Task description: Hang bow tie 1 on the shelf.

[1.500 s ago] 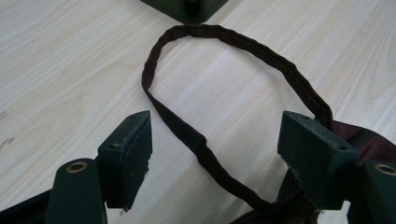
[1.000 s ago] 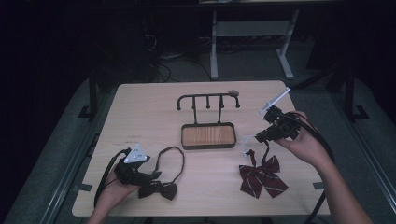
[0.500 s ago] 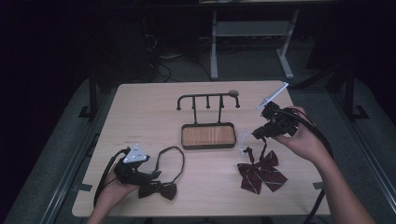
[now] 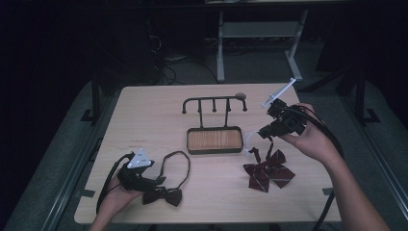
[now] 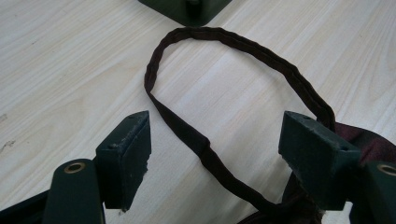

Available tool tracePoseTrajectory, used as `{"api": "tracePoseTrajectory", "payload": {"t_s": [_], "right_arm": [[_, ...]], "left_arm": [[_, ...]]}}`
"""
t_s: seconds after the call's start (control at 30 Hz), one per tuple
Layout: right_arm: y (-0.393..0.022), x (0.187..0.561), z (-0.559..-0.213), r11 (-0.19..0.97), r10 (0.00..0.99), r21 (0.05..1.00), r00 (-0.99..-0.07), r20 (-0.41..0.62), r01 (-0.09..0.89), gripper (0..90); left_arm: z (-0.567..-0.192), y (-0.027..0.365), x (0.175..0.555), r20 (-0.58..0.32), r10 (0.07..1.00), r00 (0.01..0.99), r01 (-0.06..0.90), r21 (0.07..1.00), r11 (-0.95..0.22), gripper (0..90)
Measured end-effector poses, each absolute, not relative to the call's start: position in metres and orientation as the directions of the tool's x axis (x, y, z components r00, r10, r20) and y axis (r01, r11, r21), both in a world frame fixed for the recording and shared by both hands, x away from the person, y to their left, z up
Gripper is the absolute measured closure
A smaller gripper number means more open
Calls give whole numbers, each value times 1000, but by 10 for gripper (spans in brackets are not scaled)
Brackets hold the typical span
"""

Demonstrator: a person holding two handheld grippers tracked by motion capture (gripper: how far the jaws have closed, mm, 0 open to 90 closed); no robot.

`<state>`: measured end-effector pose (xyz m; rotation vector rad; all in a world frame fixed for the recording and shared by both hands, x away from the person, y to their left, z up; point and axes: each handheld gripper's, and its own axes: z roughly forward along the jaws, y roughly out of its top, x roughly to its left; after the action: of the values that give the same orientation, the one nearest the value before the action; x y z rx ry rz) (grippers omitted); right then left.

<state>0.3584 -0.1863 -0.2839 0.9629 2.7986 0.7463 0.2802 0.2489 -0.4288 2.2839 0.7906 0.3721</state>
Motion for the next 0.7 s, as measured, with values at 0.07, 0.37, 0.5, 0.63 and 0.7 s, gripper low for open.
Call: {"api": "tracePoseTrajectory", "payload": {"t_s": [0.07,0.37,0.5,0.63,0.7], "right_arm": [[-185,360,-282,683,599,474,-798,72,556,851],[-179,368,-271,687,592,478,-803,70,548,851],[-176,371,-267,688,587,483,-806,68,542,852],[-173,377,-262,686,592,481,-803,66,546,851],[-172,382,-259,683,595,485,-801,65,546,851]], "left_arm": [[-429,249,280,42,632,773,436,689,-579,257],[-426,250,278,51,636,770,434,688,-581,257],[-426,250,278,51,635,771,435,687,-582,257],[-427,249,278,50,634,772,434,688,-582,257],[-427,249,278,50,634,772,433,689,-582,257]]}}
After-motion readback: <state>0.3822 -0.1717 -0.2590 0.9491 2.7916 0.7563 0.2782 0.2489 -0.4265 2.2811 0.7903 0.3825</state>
